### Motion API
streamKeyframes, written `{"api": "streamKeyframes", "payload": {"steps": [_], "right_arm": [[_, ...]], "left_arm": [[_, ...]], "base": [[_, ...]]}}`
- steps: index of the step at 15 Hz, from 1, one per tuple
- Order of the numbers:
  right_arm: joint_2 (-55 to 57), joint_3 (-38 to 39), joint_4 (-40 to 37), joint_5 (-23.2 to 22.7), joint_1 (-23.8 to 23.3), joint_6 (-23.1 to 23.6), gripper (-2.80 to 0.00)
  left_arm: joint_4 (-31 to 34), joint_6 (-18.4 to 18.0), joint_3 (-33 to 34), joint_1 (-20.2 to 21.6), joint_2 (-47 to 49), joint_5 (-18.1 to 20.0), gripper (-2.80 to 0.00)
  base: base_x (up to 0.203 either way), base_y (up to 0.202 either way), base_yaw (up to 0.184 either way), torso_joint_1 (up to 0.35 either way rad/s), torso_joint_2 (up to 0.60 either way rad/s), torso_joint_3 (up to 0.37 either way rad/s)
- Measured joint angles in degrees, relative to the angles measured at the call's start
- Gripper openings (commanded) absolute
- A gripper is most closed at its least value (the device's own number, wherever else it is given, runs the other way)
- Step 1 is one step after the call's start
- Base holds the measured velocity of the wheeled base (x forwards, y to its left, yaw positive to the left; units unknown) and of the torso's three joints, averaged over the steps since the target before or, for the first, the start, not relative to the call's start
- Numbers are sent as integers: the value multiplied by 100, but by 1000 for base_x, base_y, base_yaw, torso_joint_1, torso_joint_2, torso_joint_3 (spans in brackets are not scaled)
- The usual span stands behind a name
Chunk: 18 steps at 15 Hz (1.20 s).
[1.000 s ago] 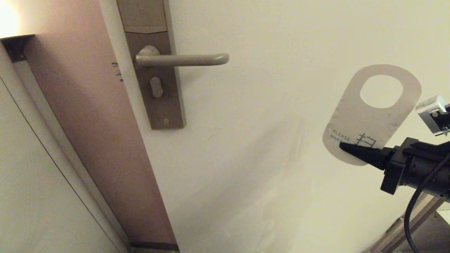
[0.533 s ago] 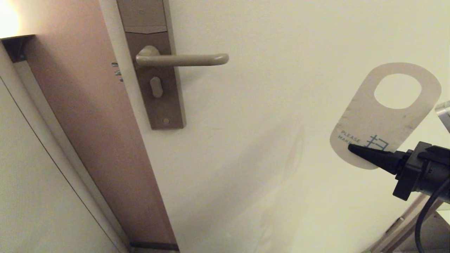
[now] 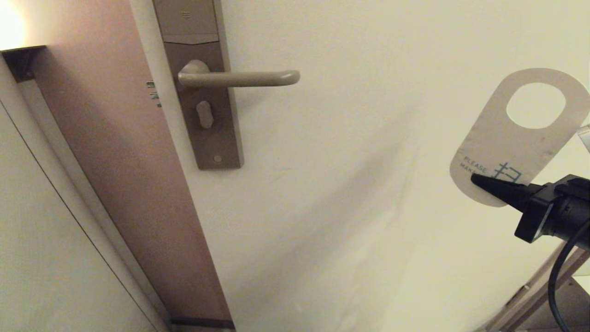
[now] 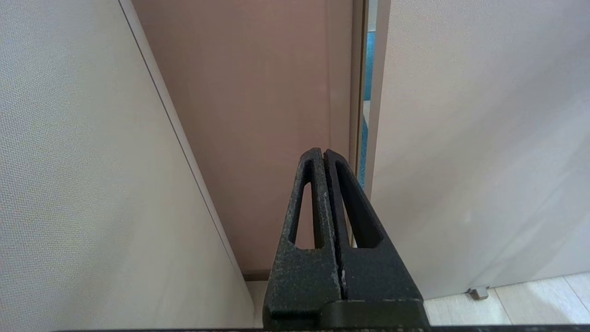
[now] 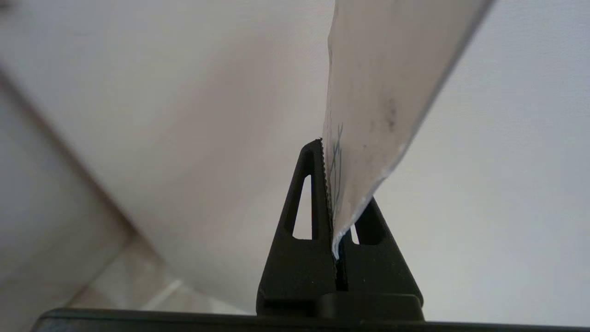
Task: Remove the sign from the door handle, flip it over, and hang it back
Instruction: Hang the sign back with the other side facing out
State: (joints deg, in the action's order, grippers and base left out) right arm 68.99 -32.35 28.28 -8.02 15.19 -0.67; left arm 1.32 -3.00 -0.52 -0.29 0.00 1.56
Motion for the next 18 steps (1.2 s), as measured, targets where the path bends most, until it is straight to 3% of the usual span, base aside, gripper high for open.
{"api": "streamKeyframes", "payload": {"steps": [2, 8, 12, 18], "right_arm": [[9, -312, -405, 418, 184, 36, -280], [325, -1357, -1479, 1809, 1424, 51, -280], [446, -1872, -2541, 1968, 1916, 42, -280], [710, -2863, -3613, 1968, 2130, -88, -280]], "left_arm": [[0, 2, 0, -1, 0, 0, -280], [0, 0, 0, -1, 0, 1, -280], [0, 2, 0, -1, 0, 1, -280], [0, 2, 0, -1, 0, 0, -280]], "base": [[0, 0, 0, 0, 0, 0], [0, 0, 0, 0, 0, 0], [0, 0, 0, 0, 0, 0], [0, 0, 0, 0, 0, 0]]}}
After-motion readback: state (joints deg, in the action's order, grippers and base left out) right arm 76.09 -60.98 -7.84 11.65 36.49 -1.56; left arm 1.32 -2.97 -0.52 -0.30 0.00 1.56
